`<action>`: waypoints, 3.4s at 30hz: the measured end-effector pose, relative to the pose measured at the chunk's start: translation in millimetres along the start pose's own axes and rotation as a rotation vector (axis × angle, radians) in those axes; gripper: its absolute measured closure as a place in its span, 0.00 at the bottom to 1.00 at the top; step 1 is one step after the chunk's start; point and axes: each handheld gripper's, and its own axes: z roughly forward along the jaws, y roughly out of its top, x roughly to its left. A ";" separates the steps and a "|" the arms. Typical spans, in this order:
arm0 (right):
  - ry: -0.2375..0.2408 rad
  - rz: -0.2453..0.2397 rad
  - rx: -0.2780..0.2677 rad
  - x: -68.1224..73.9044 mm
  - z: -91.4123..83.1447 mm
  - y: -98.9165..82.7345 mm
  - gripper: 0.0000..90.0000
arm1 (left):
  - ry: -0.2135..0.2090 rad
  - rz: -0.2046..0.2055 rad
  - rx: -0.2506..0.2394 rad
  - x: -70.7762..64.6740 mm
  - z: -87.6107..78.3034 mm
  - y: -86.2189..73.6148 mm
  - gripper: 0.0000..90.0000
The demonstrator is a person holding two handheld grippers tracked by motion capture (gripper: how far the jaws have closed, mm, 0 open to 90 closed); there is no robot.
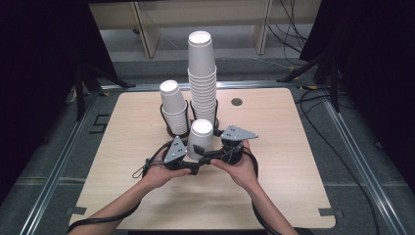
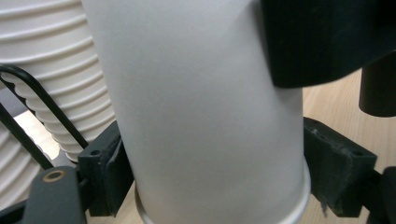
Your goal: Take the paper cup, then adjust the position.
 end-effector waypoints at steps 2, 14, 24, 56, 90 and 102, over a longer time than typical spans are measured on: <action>-0.010 -0.009 -0.001 0.1 -1.4 0.9 0.15 | -0.007 -0.003 -0.007 0.1 -0.1 0.4 0.22; 0.034 0.018 -0.015 -3.5 -6.2 0.8 0.15 | -0.005 0.005 -0.013 1.9 -4.5 3.2 0.23; 0.030 0.027 -0.022 -4.1 -14.9 -0.1 0.16 | -0.003 0.014 0.000 5.4 -8.4 2.4 0.23; -0.088 0.068 0.039 -20.8 -60.0 -44.8 0.17 | -0.044 0.282 0.294 41.5 -31.4 8.2 0.23; -0.109 0.101 0.084 -29.8 -70.7 -53.4 0.17 | -0.223 0.462 0.519 47.0 -27.1 7.9 0.23; -0.089 0.054 0.166 -17.5 -59.5 -47.3 0.17 | -0.242 0.597 0.679 33.2 -14.3 14.3 0.23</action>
